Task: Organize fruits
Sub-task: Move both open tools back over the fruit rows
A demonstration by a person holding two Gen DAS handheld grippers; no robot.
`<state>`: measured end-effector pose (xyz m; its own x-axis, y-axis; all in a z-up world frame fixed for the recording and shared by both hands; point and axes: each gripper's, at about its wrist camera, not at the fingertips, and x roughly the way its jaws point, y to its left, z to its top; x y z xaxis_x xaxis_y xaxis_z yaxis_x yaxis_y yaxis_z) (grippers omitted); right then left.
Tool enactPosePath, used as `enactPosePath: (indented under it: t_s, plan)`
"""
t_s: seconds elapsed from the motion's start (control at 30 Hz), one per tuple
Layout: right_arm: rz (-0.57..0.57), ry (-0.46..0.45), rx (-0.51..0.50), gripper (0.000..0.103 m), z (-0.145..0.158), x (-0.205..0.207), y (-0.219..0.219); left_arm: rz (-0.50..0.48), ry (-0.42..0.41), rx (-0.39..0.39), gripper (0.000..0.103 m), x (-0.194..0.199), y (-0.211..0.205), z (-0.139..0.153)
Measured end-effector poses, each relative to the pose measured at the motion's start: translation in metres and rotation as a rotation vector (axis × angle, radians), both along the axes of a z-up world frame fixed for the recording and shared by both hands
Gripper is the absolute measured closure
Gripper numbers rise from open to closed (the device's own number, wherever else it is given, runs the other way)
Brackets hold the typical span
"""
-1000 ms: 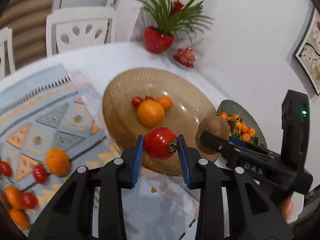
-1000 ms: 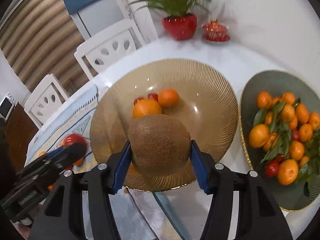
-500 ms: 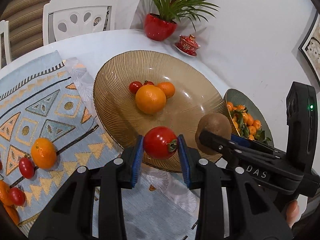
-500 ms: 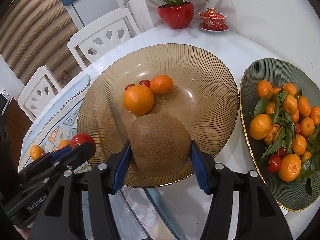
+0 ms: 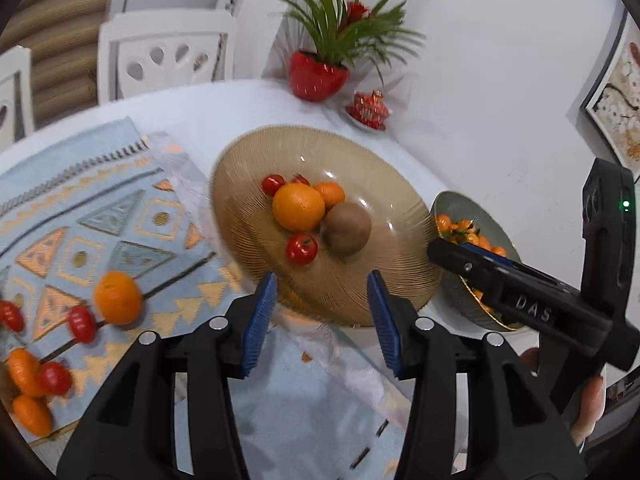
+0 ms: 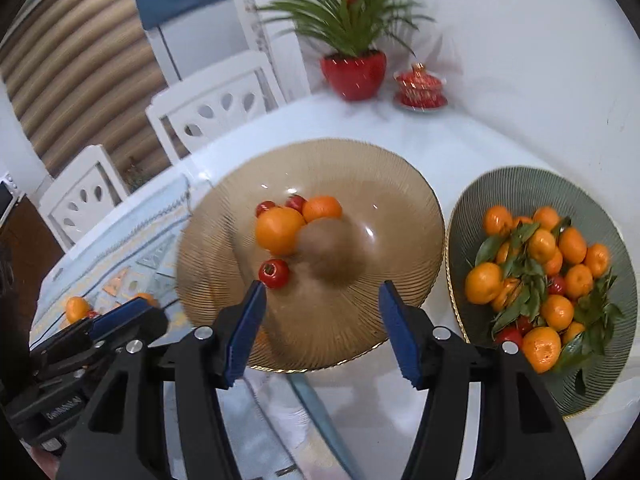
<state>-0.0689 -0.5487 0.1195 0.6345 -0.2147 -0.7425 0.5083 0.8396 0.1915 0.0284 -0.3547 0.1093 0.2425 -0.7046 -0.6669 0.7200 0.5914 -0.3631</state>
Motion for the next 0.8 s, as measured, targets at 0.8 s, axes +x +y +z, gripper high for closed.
enactPosePath:
  t_s: [0.8]
  plan:
    - [0.533,0.082,0.05,0.042,-0.104,0.057,0.218,0.523,-0.052,0.156,0.033,0.007,0.286,-0.072]
